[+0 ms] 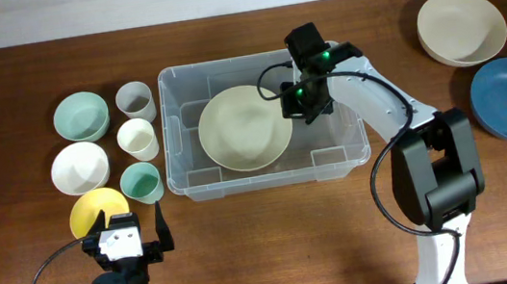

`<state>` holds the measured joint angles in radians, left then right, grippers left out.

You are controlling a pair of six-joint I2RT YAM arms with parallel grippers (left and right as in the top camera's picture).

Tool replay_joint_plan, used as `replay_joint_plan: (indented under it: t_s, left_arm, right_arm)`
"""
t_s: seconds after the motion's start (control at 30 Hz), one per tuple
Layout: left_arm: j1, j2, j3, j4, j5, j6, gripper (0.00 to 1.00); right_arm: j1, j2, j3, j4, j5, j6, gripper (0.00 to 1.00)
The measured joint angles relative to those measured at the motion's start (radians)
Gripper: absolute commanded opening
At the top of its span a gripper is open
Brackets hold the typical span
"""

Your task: Pack container

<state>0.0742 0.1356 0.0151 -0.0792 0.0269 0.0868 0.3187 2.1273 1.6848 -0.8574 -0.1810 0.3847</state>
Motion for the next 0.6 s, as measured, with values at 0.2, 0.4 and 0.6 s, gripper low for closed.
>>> replay_joint_plan:
  t_s: [0.2,0.4,0.6]
  left_arm:
    - [0.000,0.000,0.000,0.000,0.000,0.000,0.99]
    - [0.000,0.000,0.000,0.000,0.000,0.000,1.00]
    - [0.000,0.000,0.000,0.000,0.000,0.000,1.00]
  right_arm:
    - [0.025,0.000,0.000,0.000,-0.004,0.000,0.04]
    - [0.043,0.000,0.000,0.001,-0.004,0.001,0.04]
    - [0.044,0.000,0.000,0.001,-0.004,0.000,0.04]
